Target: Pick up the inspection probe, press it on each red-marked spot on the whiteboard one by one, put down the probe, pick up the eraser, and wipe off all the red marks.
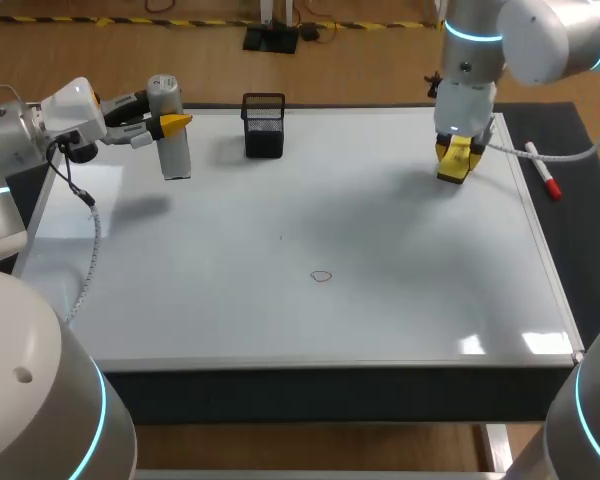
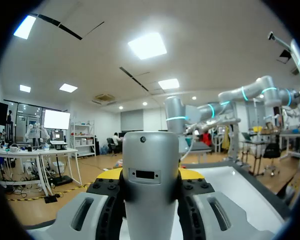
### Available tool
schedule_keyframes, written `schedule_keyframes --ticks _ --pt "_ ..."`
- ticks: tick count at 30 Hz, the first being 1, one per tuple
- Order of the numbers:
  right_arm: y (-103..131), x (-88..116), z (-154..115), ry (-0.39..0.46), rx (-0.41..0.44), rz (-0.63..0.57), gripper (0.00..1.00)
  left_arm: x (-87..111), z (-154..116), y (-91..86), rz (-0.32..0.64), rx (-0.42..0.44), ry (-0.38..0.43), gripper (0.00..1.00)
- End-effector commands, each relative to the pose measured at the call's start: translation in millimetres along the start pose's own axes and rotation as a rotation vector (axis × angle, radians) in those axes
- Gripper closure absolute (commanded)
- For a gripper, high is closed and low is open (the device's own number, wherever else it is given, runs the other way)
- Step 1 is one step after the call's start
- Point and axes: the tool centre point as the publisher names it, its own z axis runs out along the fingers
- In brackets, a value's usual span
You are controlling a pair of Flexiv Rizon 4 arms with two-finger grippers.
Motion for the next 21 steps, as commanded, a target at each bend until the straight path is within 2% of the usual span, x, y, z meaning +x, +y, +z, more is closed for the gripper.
schedule_keyframes --ticks 1,4,9,15,21 --pt "0 0 -1 0.003 0.002 -0.001 1.00 0.5 0 -1.2 0.001 0.000 -0.001 1.00" --pt "0 0 -1 0.003 0.002 -0.001 1.00 3.0 4 -2.0 0.005 -0.008 0.010 1.00" --pt "0 0 -1 0.003 0.002 -0.001 1.00 22.4 25 -0.7 0.013 -0.010 0.065 1.00" --pt "0 0 -1 0.003 0.002 -0.001 1.00 55.2 55 4.4 0.000 -0.005 0.163 1.00" --pt "0 0 -1 0.003 0.002 -0.001 1.00 89.2 81 -4.2 0.013 0.034 0.249 1.00"
